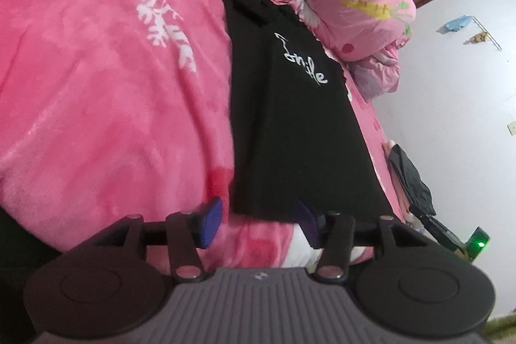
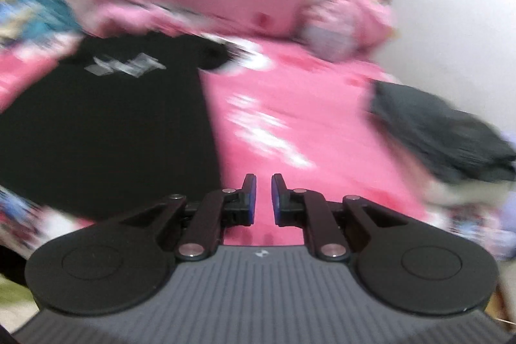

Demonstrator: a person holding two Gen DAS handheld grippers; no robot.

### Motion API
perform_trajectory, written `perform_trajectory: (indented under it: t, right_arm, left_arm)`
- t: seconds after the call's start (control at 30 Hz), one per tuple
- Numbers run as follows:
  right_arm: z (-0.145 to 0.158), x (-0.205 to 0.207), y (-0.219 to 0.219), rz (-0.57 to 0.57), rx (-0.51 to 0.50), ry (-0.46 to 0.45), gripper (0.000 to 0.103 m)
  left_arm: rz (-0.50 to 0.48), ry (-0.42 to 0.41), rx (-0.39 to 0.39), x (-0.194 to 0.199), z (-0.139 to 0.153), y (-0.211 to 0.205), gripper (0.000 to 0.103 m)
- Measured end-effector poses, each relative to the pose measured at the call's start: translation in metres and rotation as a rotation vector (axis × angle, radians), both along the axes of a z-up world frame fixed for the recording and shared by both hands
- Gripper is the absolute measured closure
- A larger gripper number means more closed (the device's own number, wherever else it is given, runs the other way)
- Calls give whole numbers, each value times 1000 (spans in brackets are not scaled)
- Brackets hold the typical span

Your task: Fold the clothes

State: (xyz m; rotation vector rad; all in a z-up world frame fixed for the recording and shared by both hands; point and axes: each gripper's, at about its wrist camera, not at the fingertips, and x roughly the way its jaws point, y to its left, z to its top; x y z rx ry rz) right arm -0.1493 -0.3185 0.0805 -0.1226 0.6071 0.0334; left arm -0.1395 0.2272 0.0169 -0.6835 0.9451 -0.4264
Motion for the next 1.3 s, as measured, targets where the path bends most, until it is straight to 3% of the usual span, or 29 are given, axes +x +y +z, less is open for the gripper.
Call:
perform_trajectory:
  t: [0.13,0.27,0.43,0.5,0.63,0.7,0.8,0.9,1.03,1.13,1.3]
  right_arm:
    - [-5,16,55,227,78,6,87]
    - [-21,22,111,402,31,52,87]
    - [-49,39,122,380,-61,181,87]
    - [-39,33,119,386,-28,165,87]
    - [-20,2,137,569,-50,54,73]
    - [-22,-11,155,677,-90,34,73]
    - [-38,-20,183,804,-198,26,74]
    - [-55,-25,205,881,-340,17,76]
    - [-61,-23,210,920,-415,21,89]
    - [-49,-12,201,904,-339,42,97]
    - [-36,19,182,834,-160,96,99]
  left_arm:
    - [28,17,-28,6,-9,-3,51]
    - [46,20,-38,7,-13,-3,53]
    - [29,-11,4,3,-2,-7,52]
    - [4,-42,37,0,6,-12,51]
    - [-18,-50,75,1,11,-21,51]
    - [-27,-54,97,2,14,-26,51]
    - [-56,-93,152,-2,26,-36,51]
    - [-118,-167,262,-9,39,-54,49]
    - [-238,-232,397,-11,43,-84,47]
    - [-302,-211,415,-6,34,-95,47]
    - [-314,-185,380,1,30,-92,47]
